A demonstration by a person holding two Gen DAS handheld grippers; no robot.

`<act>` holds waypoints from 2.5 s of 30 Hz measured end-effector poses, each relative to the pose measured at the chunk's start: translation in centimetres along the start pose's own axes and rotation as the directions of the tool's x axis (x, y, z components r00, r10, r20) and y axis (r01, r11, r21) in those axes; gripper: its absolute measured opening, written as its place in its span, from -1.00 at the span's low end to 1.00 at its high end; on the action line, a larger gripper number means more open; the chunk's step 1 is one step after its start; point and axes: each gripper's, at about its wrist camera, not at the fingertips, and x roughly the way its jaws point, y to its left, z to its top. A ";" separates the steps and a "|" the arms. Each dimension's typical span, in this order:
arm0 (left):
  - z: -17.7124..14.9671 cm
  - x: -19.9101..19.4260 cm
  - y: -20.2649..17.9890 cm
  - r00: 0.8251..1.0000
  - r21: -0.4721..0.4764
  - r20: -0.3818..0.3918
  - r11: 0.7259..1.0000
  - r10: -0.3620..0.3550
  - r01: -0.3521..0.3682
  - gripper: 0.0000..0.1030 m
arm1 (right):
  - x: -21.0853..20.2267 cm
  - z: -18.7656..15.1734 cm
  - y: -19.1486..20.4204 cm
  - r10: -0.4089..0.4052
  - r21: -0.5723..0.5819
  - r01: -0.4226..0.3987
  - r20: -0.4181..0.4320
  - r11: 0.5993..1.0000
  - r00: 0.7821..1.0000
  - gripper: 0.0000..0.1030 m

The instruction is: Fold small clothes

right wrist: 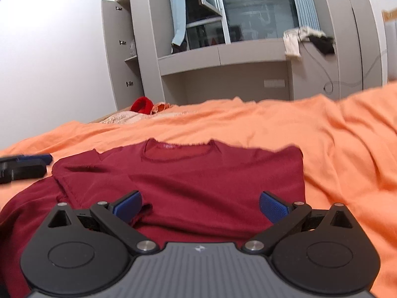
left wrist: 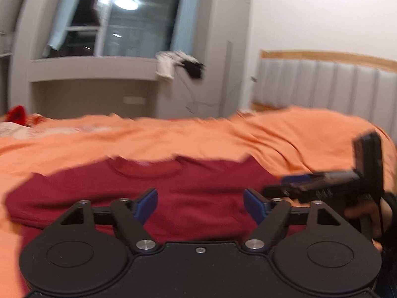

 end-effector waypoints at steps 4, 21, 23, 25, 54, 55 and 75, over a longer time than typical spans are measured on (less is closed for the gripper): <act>1.6 -1.0 3.6 0.974 -0.090 0.043 0.972 0.223 -0.219 0.64 | 1.1 0.4 1.8 0.064 -0.063 -0.065 -0.002 0.996 0.998 0.99; -1.0 0.7 19.2 0.859 -0.563 -0.204 0.662 0.469 -0.495 -0.08 | 3.9 -2.8 5.1 0.093 -0.250 -0.126 -0.140 0.960 0.986 1.00; -1.1 0.9 19.5 0.869 -0.568 -0.208 0.668 0.449 -0.481 -0.51 | 3.9 -2.8 4.7 0.101 -0.232 -0.134 -0.149 0.964 0.984 1.00; -1.1 1.0 19.5 0.867 -0.561 -0.215 0.669 0.450 -0.487 -0.84 | 3.8 -2.8 4.5 0.104 -0.224 -0.136 -0.151 0.965 0.983 1.00; -2.0 -6.3 15.0 0.887 -0.474 -0.190 0.751 0.421 -0.459 0.40 | -3.9 -5.4 4.9 0.057 -0.297 -0.066 -0.036 0.953 0.998 1.00; -2.1 -6.9 14.6 0.885 -0.464 -0.183 0.756 0.427 -0.461 0.47 | -4.6 -5.9 5.2 0.053 -0.310 -0.058 -0.026 0.949 0.998 1.00; -5.3 -16.3 4.0 0.843 -0.383 -0.024 0.774 0.537 -0.504 0.99 | -16.3 -15.7 11.4 0.084 -0.615 -0.071 -0.007 0.785 0.996 1.00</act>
